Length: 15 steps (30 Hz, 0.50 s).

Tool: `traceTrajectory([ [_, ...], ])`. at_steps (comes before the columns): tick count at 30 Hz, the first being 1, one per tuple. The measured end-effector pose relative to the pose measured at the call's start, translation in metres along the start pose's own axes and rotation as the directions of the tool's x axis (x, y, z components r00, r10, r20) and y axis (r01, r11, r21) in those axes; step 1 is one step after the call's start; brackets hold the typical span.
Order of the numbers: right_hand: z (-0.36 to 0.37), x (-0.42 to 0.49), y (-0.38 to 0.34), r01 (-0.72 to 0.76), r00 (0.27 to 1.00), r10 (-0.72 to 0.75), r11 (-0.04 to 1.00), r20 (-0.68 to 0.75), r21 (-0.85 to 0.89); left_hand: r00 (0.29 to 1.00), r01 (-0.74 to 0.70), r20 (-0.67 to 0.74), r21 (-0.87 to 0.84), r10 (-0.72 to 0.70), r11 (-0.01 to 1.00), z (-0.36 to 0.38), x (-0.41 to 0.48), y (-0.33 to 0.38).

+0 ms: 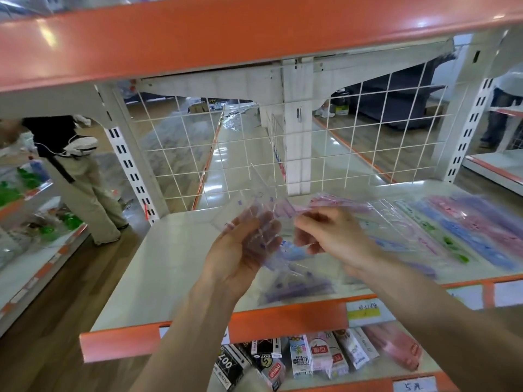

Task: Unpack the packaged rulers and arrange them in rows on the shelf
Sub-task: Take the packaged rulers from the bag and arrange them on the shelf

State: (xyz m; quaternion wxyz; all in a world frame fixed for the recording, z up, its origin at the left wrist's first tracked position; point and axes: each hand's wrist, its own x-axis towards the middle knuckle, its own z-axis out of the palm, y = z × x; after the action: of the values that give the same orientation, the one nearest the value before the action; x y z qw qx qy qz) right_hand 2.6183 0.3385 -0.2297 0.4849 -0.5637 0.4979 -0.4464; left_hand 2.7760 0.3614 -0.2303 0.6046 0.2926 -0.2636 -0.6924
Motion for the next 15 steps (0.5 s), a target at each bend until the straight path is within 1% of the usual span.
traceTrajectory([
  [1, 0.004, 0.000, 0.000, -0.017, 0.999, 0.019, 0.999, -0.026, 0.052, 1.000, -0.006, -0.001, 0.009, 0.006, 1.000, -0.001, 0.000, 0.000],
  [2, 0.007, 0.000, 0.002, -0.017, 0.998, 0.021, 0.998, -0.062, 0.057, 1.000, -0.007, -0.001, 0.013, 0.007, 1.000, -0.001, 0.000, -0.001],
  [4, 0.011, -0.002, 0.005, -0.016, 0.995, 0.012, 0.999, -0.097, -0.039, 1.000, -0.011, -0.011, 0.006, 0.011, 1.000, -0.002, 0.002, -0.001],
  [5, 0.013, -0.005, 0.006, -0.029, 0.998, 0.024, 0.996, -0.063, -0.087, 1.000, -0.013, -0.027, 0.002, 0.014, 1.000, -0.004, 0.004, -0.001],
  [8, 0.015, -0.013, 0.010, -0.049, 0.989, 0.073, 0.981, 0.128, -0.186, 0.997, -0.022, -0.080, 0.031, 0.025, 0.999, -0.009, 0.008, 0.000],
  [10, 0.016, -0.015, 0.006, -0.003, 0.985, 0.051, 0.959, 0.163, -0.283, 0.993, -0.030, -0.110, 0.105, 0.041, 0.994, -0.011, 0.010, 0.001],
  [11, 0.015, -0.016, 0.002, 0.035, 0.986, 0.027, 0.929, 0.164, -0.368, 0.991, -0.038, -0.125, 0.141, 0.056, 0.989, -0.011, 0.011, 0.001],
  [12, 0.013, -0.018, -0.002, 0.086, 0.987, -0.009, 0.871, 0.159, -0.484, 0.988, -0.046, -0.137, 0.171, 0.070, 0.984, -0.012, 0.011, 0.002],
  [13, 0.009, -0.018, -0.005, 0.151, 0.987, -0.082, 0.777, 0.139, -0.611, 0.985, -0.053, -0.149, 0.200, 0.084, 0.978, -0.013, 0.012, 0.003],
  [14, 0.003, -0.017, -0.008, 0.219, 0.972, -0.214, 0.664, 0.098, -0.715, 0.982, -0.057, -0.161, 0.226, 0.095, 0.972, -0.015, 0.013, 0.005],
  [15, -0.004, -0.015, -0.010, 0.282, 0.928, -0.366, 0.566, 0.071, -0.775, 0.980, -0.059, -0.170, 0.250, 0.104, 0.967, -0.016, 0.013, 0.006],
])
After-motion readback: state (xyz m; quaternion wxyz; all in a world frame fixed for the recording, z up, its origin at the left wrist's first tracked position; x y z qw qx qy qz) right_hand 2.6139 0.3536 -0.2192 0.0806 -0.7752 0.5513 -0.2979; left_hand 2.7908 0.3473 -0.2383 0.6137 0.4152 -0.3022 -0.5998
